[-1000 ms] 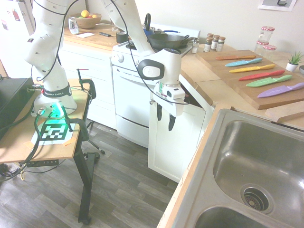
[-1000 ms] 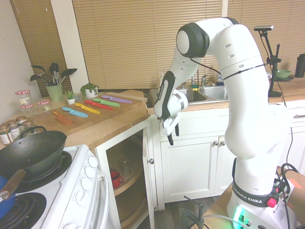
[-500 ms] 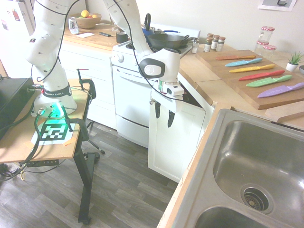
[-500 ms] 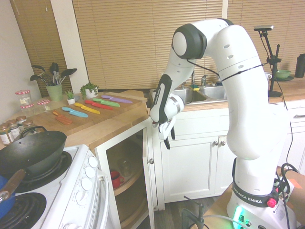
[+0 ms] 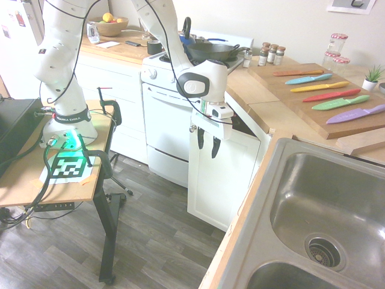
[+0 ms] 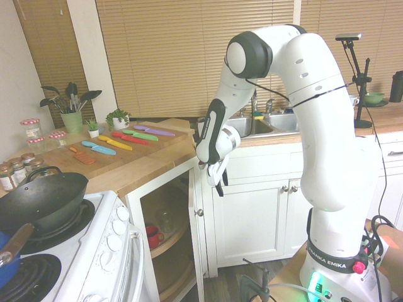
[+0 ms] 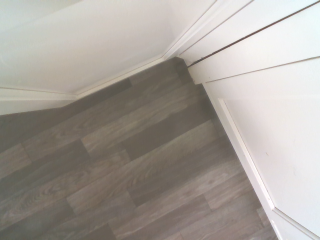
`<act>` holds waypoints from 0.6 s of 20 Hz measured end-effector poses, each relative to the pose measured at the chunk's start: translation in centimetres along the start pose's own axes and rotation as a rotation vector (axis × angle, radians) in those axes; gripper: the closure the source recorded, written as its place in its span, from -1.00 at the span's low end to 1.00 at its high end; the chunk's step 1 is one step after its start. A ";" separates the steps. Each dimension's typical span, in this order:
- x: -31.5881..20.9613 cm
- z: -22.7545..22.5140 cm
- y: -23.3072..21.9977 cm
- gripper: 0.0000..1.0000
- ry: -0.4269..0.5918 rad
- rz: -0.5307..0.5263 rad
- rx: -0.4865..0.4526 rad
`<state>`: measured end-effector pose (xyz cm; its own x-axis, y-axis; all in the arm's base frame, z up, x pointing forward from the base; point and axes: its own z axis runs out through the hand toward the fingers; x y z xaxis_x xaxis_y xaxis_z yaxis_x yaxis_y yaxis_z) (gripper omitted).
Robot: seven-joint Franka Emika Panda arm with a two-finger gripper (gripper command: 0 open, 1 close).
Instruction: Close the cabinet
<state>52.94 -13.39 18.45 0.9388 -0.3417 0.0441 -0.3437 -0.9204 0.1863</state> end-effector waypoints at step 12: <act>0.1 -0.7 -1.1 1.00 -0.002 -0.017 -0.001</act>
<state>53.42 -12.23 18.88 0.9445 -0.3262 0.0385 -0.3274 -0.9259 0.1884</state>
